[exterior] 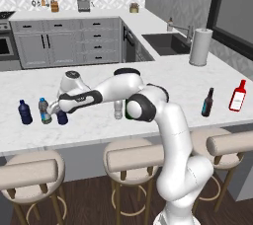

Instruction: Move the plastic bottles in the middle to the plastics group, and the glass bottles in the middle to the glass group.

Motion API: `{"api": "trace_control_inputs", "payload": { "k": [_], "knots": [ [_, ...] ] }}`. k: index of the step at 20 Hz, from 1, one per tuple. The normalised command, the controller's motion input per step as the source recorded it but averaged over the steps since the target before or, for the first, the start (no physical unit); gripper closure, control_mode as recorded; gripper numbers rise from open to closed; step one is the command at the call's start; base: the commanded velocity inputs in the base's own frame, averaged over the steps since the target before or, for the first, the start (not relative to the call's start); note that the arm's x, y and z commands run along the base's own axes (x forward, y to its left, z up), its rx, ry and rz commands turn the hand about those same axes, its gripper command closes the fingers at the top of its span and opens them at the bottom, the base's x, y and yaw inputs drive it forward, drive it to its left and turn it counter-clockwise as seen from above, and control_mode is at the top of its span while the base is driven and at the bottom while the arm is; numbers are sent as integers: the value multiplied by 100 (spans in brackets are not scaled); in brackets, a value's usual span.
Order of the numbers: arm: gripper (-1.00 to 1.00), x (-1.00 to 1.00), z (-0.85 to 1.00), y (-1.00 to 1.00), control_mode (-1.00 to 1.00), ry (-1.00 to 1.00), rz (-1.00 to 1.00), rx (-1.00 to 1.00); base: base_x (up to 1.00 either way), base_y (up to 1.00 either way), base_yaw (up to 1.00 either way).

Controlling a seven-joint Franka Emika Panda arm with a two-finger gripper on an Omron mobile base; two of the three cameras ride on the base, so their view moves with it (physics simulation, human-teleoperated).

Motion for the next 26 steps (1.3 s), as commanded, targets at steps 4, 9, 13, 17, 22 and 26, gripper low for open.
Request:
{"api": "trace_control_inputs", "payload": {
  "k": [4,9,13,17,22,26],
  "knots": [
    [100,0,-27,0,-100,-2,5,0,0,0,0],
    [100,0,-1,0,-100,-12,3,1,0,0,0],
    [100,0,-7,0,-100,-14,2,9,0,0,0],
    [100,1,-1,0,-100,-4,1,17,0,0,0],
    [100,2,-4,0,-100,0,1,5,0,0,0],
    [100,0,-13,0,-100,0,0,0,0,0,0]
  ]
}}
